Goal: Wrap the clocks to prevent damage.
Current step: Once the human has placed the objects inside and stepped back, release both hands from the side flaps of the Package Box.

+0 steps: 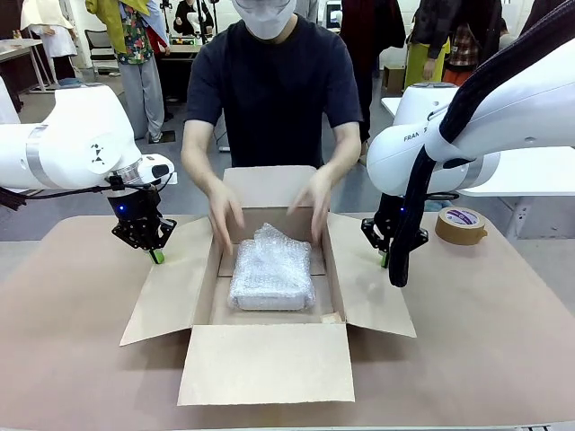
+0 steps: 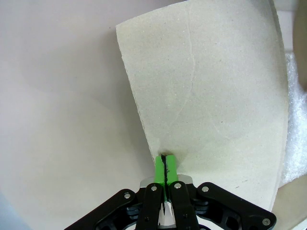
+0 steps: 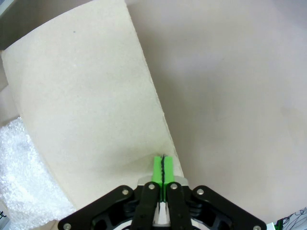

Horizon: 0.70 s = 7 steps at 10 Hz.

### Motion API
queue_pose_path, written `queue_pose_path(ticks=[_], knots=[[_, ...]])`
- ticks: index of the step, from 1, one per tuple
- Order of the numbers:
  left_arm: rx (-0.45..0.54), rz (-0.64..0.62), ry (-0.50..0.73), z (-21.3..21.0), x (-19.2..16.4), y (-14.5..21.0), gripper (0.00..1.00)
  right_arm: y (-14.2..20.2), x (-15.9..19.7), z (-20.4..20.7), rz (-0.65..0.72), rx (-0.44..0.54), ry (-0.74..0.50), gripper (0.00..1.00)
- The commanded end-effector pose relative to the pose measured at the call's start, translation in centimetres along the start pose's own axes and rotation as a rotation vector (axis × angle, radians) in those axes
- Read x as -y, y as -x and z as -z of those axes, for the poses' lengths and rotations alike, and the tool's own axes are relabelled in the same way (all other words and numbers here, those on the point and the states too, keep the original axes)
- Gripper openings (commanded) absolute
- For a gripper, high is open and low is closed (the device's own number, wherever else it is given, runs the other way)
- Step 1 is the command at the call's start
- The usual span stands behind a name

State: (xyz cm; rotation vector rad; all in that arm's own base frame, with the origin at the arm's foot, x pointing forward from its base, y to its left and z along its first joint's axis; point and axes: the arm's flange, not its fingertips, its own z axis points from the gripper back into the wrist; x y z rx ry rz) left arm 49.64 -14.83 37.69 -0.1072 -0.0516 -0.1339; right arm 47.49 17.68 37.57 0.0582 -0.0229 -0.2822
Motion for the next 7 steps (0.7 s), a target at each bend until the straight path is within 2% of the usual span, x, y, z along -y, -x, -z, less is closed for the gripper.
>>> queue_pose_path(ticks=[1, 7], knots=[[0.0, -0.001, -0.009, 0.1, -0.02, 0.04, 0.01, 0.07, -0.1, 0.08, 0.013, 0.005, 0.008, 0.01], [0.0, -0.001, -0.009, 0.1, -0.02, 0.04, 0.01, 0.07, -0.1, 0.08, 0.013, 0.005, 0.008, 0.01]])
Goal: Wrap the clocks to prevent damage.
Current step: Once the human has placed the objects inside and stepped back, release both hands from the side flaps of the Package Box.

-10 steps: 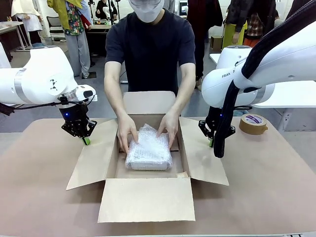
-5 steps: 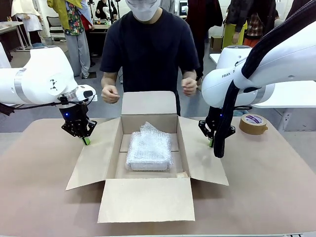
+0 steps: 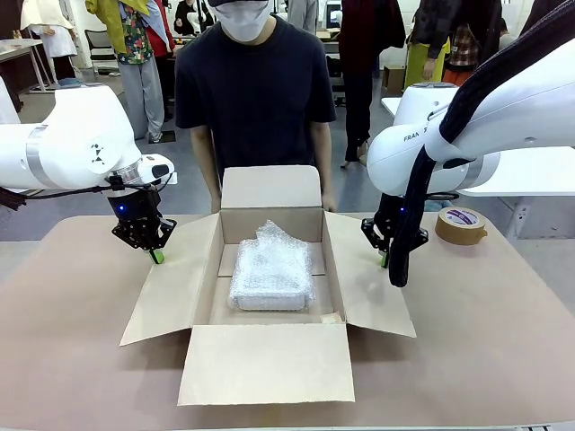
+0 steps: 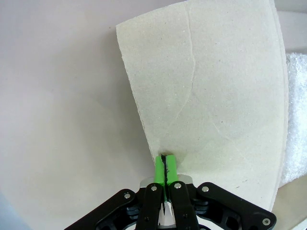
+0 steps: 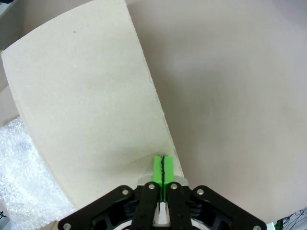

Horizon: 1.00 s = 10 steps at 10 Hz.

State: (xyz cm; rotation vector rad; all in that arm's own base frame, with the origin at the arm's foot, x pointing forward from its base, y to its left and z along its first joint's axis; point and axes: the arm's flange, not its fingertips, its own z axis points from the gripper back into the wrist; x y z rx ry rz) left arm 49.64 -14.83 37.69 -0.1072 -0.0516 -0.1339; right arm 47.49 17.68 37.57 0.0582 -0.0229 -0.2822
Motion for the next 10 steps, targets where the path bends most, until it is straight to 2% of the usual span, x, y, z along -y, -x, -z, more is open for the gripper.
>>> queue_pose_path(ticks=[1, 10], knots=[[0.0, -0.001, -0.009, 0.1, -0.02, 0.04, 0.01, 0.07, -0.1, 0.08, 0.013, 0.005, 0.008, 0.01], [0.0, -0.001, -0.009, 0.1, -0.02, 0.04, 0.01, 0.07, -0.1, 0.08, 0.013, 0.005, 0.008, 0.01]])
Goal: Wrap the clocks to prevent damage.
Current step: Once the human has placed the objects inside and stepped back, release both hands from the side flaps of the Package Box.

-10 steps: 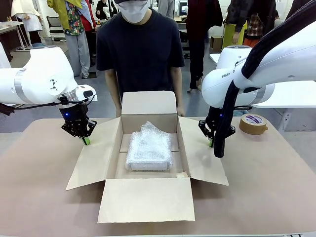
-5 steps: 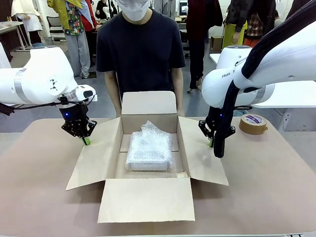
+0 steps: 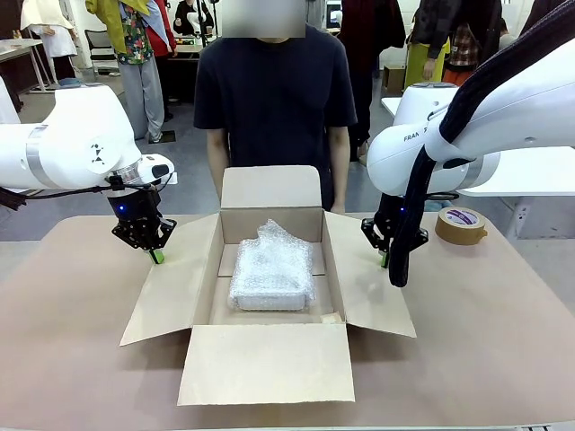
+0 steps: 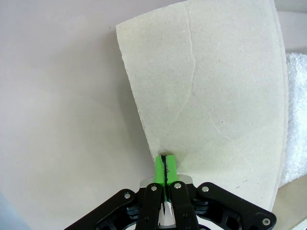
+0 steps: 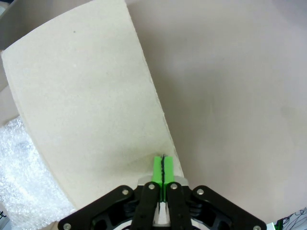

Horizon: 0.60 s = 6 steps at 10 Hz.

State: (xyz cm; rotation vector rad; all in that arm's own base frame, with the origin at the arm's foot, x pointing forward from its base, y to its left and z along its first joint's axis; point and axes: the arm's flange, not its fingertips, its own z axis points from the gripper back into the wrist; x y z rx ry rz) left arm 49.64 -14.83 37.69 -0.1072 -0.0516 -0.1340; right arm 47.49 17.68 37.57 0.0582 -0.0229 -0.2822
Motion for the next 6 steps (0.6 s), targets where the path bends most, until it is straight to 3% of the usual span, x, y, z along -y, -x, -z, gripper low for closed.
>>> queue_pose_path(ticks=[1, 2, 3, 6], knots=[[0.0, -0.001, -0.009, 0.1, 0.0, 0.0, 0.01, 0.1, -0.1, 0.1, 0.013, 0.005, 0.008, 0.01], [0.0, 0.0, 0.0, 0.0, 0.0, 0.0, 0.01, 0.1, -0.1, 0.1, 0.013, 0.005, 0.008, 0.01], [0.031, 0.138, 0.009, -1.2, -0.3, 0.3, 0.01, 0.0, 0.0, 0.0, 0.0, 0.0, 0.0, 0.01], [0.024, 0.501, 0.038, -7.6, 0.0, 1.3, 0.01, 1.0, 1.1, -5.3, -0.273, 0.104, 0.04, 0.01]])
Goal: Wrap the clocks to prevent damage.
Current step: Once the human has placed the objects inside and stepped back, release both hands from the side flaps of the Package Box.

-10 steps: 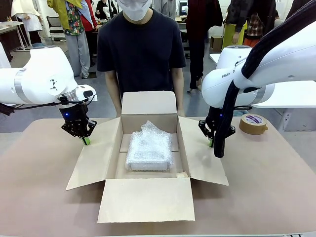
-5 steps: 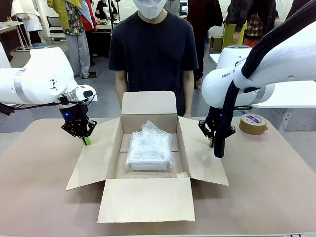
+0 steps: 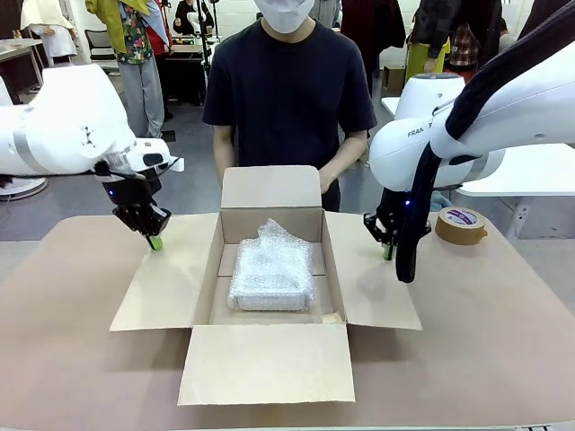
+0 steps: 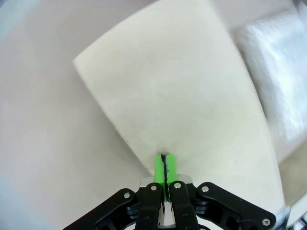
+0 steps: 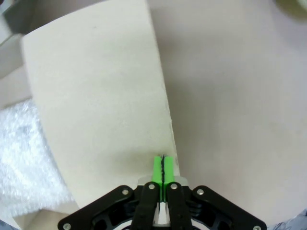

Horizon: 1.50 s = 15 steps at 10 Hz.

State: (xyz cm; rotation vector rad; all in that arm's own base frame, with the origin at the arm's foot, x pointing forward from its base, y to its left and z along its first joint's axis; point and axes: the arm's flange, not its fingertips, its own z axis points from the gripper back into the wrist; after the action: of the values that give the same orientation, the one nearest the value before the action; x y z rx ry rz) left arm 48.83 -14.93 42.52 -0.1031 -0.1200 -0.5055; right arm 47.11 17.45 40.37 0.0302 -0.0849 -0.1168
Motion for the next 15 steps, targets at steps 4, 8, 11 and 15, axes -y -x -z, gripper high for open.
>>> queue_pose_path(ticks=[4, 8, 11, 15], knots=[[-0.211, 0.602, 0.103, -15.1, 2.3, 4.1, 0.01, 5.8, 3.4, -17.4, -0.521, 0.147, 0.278, 0.01], [-0.182, 0.914, -0.135, -17.1, 2.4, 7.3, 0.01, 9.2, 8.3, -20.4, -0.697, 0.149, 0.429, 0.01], [-0.098, 0.935, -0.146, -16.3, 2.3, 7.3, 0.01, 10.3, 11.4, -19.6, -0.773, 0.102, 0.282, 0.01], [-0.095, 0.889, -0.166, -16.6, 2.2, 6.3, 0.01, 9.7, 10.2, -20.0, -0.739, 0.106, 0.368, 0.01]])
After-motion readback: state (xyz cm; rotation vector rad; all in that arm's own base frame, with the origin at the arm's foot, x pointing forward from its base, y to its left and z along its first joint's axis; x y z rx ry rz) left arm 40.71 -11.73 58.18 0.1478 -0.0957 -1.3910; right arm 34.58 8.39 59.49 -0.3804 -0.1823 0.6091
